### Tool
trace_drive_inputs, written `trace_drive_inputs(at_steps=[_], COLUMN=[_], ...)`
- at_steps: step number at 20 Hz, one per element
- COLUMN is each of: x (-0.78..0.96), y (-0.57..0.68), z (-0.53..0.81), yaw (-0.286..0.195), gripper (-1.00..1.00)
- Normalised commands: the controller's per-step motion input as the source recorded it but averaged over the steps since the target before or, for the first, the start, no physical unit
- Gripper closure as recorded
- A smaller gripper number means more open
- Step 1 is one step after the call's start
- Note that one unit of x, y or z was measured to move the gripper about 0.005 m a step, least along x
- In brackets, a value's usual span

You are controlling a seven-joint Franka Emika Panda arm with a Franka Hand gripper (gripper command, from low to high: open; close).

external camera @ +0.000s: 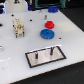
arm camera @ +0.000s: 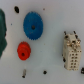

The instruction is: Insert the blue gear onto the right peg, followed by the red gear

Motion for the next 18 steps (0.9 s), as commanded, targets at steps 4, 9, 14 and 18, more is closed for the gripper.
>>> trace_drive_inputs(at_steps=[4, 9, 14, 18], x=[-0.50, -0.45, -0.29, -0.20], y=[0.39, 0.36, 0.25, 0.20], z=[-0.31, -0.36, -0.50, -0.54], yaw=[0.000, 0.000, 0.000, 0.000], gripper=[-1.00, -1.00, -1.00, -1.00])
